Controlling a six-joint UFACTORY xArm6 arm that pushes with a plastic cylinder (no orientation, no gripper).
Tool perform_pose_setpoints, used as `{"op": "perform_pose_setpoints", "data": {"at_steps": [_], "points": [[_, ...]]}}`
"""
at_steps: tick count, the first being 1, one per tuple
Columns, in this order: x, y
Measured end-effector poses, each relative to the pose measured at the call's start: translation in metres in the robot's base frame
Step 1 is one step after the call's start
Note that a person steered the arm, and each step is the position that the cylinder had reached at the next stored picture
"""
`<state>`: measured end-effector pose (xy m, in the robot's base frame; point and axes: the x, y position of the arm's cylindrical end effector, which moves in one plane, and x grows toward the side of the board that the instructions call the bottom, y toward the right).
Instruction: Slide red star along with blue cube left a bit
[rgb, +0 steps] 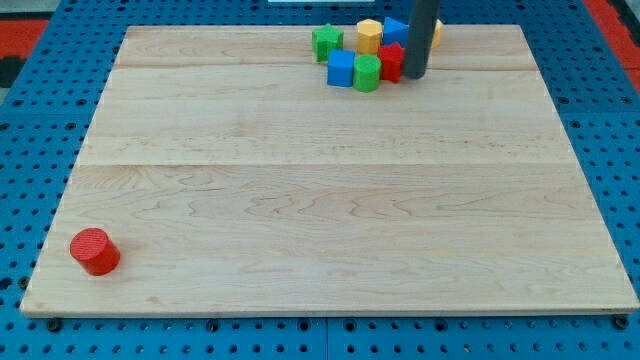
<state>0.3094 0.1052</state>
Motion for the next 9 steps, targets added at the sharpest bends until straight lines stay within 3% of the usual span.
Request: {"op": "perform_pose_setpoints", "data": {"at_steps": [1, 2, 4, 8, 9], "points": [[0.035, 0.009], [0.026, 0.037], [-0.036, 0.037], [-0.044, 0.038], [-0.042, -0.048]]}}
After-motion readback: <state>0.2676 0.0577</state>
